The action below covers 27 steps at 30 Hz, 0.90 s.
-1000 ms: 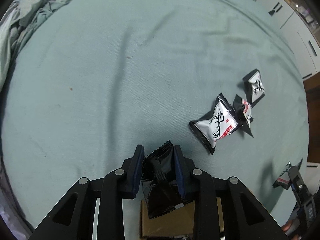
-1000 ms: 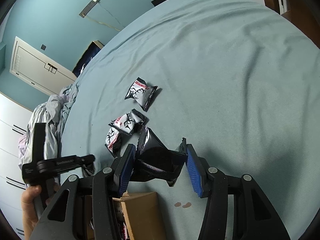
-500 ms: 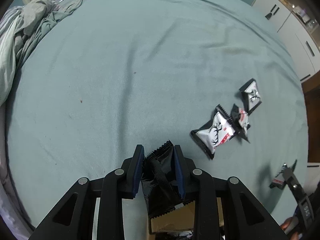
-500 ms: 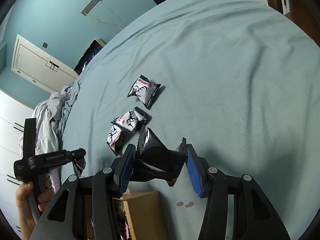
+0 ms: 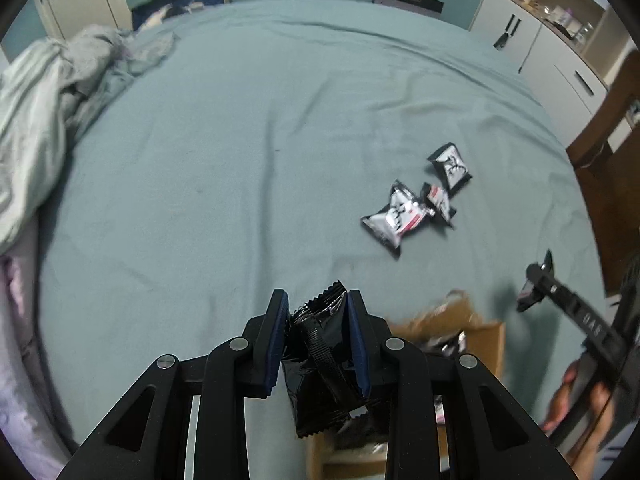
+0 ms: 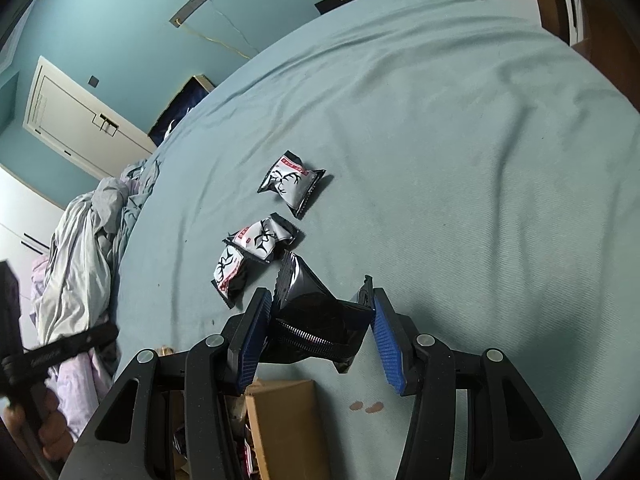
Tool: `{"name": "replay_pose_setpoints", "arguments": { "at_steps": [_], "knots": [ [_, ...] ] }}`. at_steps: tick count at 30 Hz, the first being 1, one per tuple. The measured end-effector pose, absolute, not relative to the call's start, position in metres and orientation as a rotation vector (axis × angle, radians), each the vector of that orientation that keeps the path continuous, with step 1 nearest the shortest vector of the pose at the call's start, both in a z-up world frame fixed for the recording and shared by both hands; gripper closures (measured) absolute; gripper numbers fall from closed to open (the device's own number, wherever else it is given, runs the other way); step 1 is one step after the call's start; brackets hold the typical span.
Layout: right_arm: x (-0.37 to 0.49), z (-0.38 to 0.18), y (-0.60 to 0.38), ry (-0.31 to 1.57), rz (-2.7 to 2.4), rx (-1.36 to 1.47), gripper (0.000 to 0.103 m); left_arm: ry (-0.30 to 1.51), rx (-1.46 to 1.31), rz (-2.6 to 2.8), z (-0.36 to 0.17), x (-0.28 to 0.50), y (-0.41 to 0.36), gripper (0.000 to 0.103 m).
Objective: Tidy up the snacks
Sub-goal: 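Lower both black packets into the box and open both tools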
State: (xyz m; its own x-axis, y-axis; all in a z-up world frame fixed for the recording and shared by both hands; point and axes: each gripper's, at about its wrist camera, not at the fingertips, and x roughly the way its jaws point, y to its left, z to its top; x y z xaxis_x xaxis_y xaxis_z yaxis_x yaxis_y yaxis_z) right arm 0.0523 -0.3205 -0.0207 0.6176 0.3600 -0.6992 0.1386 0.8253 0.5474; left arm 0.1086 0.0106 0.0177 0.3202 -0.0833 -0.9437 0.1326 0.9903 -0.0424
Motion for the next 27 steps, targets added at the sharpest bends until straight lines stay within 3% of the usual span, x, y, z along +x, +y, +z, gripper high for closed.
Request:
{"name": "replay_pose_setpoints", "arguments": {
  "at_steps": [17, 19, 20, 21, 23, 27],
  "knots": [
    [-0.021, 0.016, -0.284, 0.835, 0.240, 0.459, 0.053, 1.048, 0.133, -0.388, 0.021, 0.007, -0.009, 0.073],
    [-0.028, 0.019, -0.280, 0.810, 0.261, 0.450, 0.053, 1.010, 0.173, -0.405, 0.024, 0.001, -0.014, 0.063],
    [-0.030, 0.020, -0.277, 0.801, 0.272, 0.444, 0.053, 0.991, 0.185, -0.407, 0.026, -0.001, -0.016, 0.049],
    [-0.033, 0.020, -0.274, 0.793, 0.284, 0.436, 0.053, 0.973, 0.197, -0.403, 0.027, -0.004, -0.017, 0.042],
    [-0.036, 0.020, -0.267, 0.784, 0.296, 0.403, 0.053, 0.940, 0.202, -0.385, 0.032, -0.006, -0.014, 0.041],
    [-0.036, 0.017, -0.258, 0.782, 0.317, 0.345, 0.053, 0.935, 0.160, -0.349, 0.035, 0.000, -0.003, 0.028]
  ]
}}
